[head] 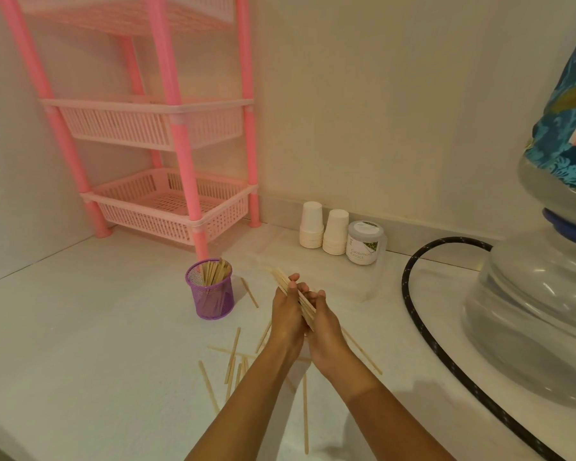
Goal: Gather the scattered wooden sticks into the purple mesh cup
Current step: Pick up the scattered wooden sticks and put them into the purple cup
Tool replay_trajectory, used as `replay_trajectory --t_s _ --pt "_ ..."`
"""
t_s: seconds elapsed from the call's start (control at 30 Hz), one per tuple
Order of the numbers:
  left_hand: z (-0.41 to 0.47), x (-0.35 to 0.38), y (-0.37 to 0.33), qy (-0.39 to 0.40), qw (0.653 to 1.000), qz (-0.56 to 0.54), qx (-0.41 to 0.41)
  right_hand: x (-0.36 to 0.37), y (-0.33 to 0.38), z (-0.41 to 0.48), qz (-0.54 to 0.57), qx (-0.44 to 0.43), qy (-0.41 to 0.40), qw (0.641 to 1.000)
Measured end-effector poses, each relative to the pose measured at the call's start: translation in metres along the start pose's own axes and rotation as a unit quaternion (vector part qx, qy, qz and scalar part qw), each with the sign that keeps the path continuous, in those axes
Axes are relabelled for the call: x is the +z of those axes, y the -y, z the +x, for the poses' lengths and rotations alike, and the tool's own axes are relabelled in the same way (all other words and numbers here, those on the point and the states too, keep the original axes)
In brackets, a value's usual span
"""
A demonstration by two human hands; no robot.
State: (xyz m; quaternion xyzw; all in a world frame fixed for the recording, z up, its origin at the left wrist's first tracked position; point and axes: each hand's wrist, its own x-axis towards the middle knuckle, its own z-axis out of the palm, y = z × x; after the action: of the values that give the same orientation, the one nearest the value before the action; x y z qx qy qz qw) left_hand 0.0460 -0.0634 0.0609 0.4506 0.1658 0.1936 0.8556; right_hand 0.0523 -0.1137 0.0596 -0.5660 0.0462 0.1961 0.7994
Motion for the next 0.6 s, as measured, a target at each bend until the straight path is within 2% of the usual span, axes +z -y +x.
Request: replay_trajectory --t_s 0.07,0.13,0.27,0.33,0.43,0.53,0.6 --pt "0.003 -0.003 -0.007 -0.002 0.999 0.023 0.027 -0.003 0.000 0.000 -0.045 -0.015 -0.012 0.999" --pt "0.010 -0.009 -0.022 -0.013 0.993 0.070 0.090 -0.014 -0.001 0.001 -0.074 -0.035 -0.025 0.996" --pt "0.036 -0.028 -0.071 -0.057 0.956 0.161 0.239 -0.041 -0.006 0.006 -0.128 -0.060 -0.044 0.989" --pt "0.049 -0.040 -0.094 -0.087 0.934 0.201 0.283 -0.053 -0.008 0.008 -0.184 -0.077 -0.060 0.978" --pt "0.071 -0.060 -0.114 -0.126 0.912 0.274 0.277 -0.063 -0.009 0.009 -0.231 -0.096 -0.070 0.966" --pt "0.087 -0.078 -0.115 -0.167 0.894 0.359 0.211 -0.066 -0.010 0.010 -0.270 -0.111 -0.075 0.953" --pt "0.090 -0.083 -0.112 -0.167 0.893 0.377 0.179 -0.066 -0.011 0.010 -0.280 -0.114 -0.076 0.950"
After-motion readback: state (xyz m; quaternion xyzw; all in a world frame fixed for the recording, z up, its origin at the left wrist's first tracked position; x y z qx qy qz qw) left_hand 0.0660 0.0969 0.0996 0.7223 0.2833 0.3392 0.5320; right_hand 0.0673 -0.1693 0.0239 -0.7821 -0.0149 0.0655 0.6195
